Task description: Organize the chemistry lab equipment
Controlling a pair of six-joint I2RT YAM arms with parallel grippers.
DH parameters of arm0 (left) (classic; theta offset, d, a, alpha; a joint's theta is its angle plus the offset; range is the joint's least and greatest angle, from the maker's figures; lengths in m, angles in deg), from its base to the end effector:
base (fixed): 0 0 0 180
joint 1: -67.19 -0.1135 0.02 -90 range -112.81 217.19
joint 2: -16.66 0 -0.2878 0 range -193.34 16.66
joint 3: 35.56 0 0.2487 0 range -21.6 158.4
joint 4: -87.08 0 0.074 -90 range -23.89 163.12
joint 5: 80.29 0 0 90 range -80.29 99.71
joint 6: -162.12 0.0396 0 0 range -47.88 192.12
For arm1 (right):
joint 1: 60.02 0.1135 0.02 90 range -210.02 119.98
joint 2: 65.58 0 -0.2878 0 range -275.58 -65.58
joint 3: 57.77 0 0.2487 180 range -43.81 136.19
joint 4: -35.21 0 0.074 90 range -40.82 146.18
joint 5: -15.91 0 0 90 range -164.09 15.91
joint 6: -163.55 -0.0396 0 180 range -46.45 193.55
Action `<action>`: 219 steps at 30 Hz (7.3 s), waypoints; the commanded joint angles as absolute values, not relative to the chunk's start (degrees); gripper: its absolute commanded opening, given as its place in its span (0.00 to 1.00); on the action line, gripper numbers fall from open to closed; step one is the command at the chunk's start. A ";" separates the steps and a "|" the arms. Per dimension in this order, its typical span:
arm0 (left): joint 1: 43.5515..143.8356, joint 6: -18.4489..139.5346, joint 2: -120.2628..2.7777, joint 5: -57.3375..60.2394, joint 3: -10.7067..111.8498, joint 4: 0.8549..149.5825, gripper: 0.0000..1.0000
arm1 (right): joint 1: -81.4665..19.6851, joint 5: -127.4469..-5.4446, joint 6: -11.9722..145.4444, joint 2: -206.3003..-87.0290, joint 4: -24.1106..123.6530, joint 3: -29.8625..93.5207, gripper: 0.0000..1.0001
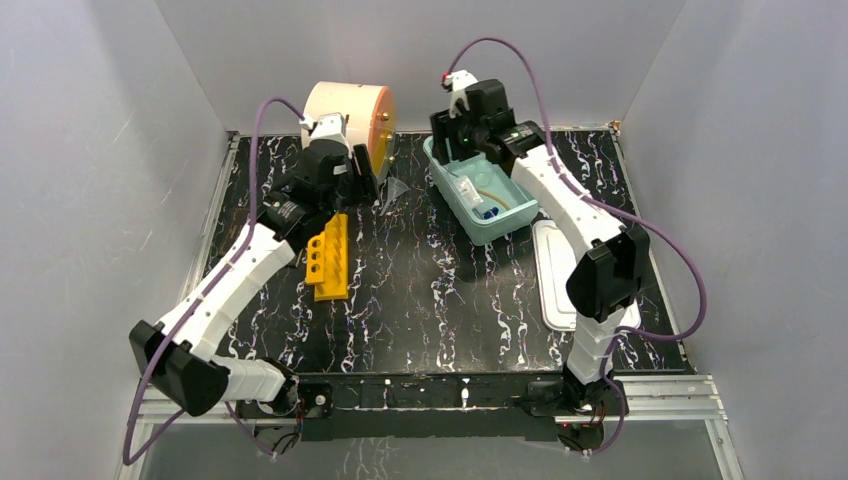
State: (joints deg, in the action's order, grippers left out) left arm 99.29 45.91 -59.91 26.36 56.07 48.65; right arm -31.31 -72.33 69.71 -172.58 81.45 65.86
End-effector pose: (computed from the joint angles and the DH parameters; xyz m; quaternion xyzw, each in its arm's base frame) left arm 0.2568 -0.1477 0.4136 -0.0369 0.8299 -0.1591 0.5335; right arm 0.3864 0.2130 0.4038 -0.1936 0.8423 0.1537 0.4790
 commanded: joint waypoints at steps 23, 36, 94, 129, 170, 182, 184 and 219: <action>99.10 43.83 -53.82 36.09 58.36 47.03 0.81 | -21.38 -78.31 67.82 -204.62 70.95 89.96 0.47; 99.10 44.39 -54.67 34.80 57.97 47.00 0.80 | -22.35 -77.51 62.51 -212.36 72.12 96.96 0.51; 98.84 41.36 -51.45 28.92 51.88 51.19 0.81 | -32.00 -65.66 63.08 -158.91 69.74 51.75 0.01; 98.83 42.85 -55.02 24.35 52.57 51.42 0.84 | -40.80 -86.16 72.55 -168.75 70.60 40.82 0.36; 98.83 40.65 -55.92 19.54 48.25 54.84 0.93 | -44.20 -85.72 38.10 -131.68 96.26 12.61 0.64; 98.83 40.65 -55.86 19.97 48.37 54.32 0.93 | -44.53 -92.72 43.05 -139.49 84.22 5.40 0.60; 98.83 40.81 -55.76 20.70 48.50 54.02 0.93 | -44.99 -92.21 44.83 -140.24 81.49 4.78 0.58; 98.83 41.51 -56.37 19.64 48.06 54.60 0.93 | -49.17 -86.57 46.49 -150.78 74.53 2.10 0.18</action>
